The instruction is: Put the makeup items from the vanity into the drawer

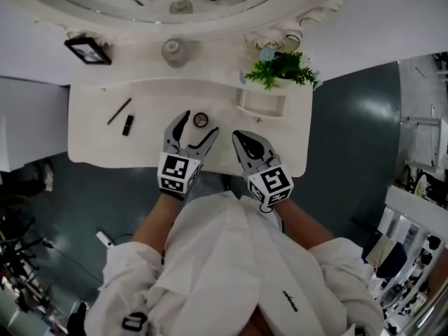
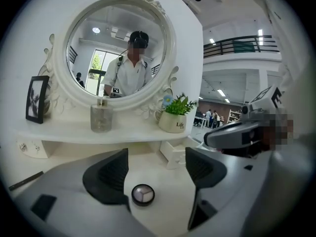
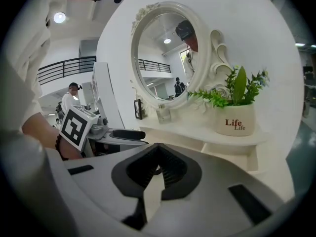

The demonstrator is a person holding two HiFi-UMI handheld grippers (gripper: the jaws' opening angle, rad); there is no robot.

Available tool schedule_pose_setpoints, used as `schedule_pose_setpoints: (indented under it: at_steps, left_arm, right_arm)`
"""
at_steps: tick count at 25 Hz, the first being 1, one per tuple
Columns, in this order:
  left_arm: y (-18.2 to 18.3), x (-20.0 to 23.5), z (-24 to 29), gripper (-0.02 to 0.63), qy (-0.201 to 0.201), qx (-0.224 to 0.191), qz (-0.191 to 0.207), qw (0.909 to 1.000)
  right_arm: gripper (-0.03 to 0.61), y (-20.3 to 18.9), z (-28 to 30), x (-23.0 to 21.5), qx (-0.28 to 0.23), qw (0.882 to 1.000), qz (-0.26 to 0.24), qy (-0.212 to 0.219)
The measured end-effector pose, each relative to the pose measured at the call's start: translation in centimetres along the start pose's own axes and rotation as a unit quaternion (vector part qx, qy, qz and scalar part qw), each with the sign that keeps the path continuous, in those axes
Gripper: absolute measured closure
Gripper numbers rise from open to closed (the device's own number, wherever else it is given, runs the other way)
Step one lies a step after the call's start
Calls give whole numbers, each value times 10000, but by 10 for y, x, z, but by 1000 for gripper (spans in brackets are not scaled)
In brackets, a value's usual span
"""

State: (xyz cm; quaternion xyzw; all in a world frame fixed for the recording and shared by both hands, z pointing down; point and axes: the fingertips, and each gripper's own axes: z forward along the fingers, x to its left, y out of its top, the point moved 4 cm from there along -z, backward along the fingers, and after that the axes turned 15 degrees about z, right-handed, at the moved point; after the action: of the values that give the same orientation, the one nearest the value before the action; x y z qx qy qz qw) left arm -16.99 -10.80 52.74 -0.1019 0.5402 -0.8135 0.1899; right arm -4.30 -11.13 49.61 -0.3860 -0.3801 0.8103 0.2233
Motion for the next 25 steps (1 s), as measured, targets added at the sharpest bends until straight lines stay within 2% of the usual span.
schedule_pose_setpoints:
  at_steps: [15,25]
  left_arm:
    - [-56,-4,28,252,343,1033,-169,9939]
    - [-77,-1,46,253,341,1396,-179,9895]
  right_arm:
    - [562,-39,27,-22,486,9981,352,140]
    - [563,-63,54,-34,707,9960,535,126]
